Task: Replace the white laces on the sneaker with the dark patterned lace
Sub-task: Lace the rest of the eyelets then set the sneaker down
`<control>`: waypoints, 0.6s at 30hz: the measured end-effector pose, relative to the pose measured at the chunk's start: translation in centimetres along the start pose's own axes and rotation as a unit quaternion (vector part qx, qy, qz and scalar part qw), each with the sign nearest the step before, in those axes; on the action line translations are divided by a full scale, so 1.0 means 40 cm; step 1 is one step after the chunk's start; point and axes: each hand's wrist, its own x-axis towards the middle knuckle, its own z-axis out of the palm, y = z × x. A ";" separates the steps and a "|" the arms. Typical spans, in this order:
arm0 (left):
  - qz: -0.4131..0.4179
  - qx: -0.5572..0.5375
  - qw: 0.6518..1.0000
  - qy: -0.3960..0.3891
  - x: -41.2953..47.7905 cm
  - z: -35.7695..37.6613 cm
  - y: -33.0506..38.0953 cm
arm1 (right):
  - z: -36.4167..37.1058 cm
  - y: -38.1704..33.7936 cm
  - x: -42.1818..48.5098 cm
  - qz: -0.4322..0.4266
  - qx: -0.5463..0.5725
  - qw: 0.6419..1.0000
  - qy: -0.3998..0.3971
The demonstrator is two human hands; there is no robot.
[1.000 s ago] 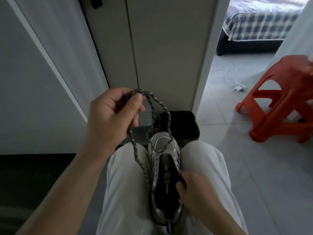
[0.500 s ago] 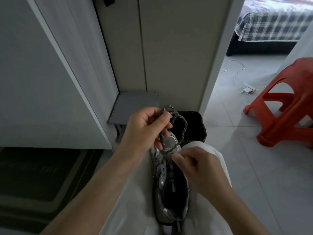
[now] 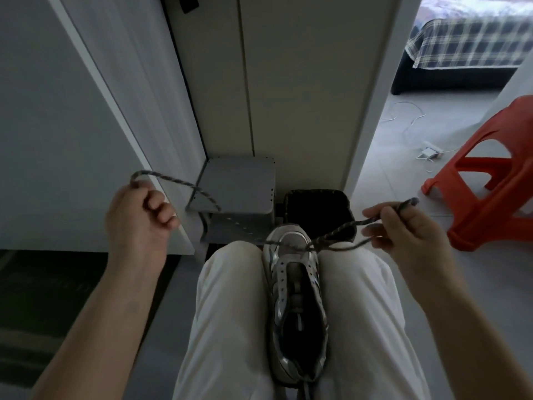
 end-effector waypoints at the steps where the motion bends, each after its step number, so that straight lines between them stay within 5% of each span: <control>1: -0.024 -0.030 0.999 -0.001 -0.006 0.002 -0.012 | 0.004 -0.002 0.002 0.007 -0.005 1.000 0.002; 5: -0.105 -0.039 0.990 -0.083 -0.080 0.051 -0.104 | 0.050 0.007 -0.008 0.037 0.034 0.998 -0.044; 8: -0.066 0.121 0.971 -0.195 -0.147 0.098 -0.183 | 0.076 0.011 -0.011 0.031 0.045 0.995 -0.082; 13: 0.069 0.411 0.856 -0.305 -0.164 0.149 -0.277 | 0.081 -0.005 0.017 0.029 0.112 0.986 -0.124; 16: 0.066 0.382 0.873 -0.295 -0.147 0.157 -0.279 | 0.073 -0.013 0.036 0.042 0.144 0.984 -0.100; 18: 0.031 0.328 0.897 -0.294 -0.138 0.163 -0.266 | 0.083 -0.008 0.033 0.058 0.049 0.994 -0.075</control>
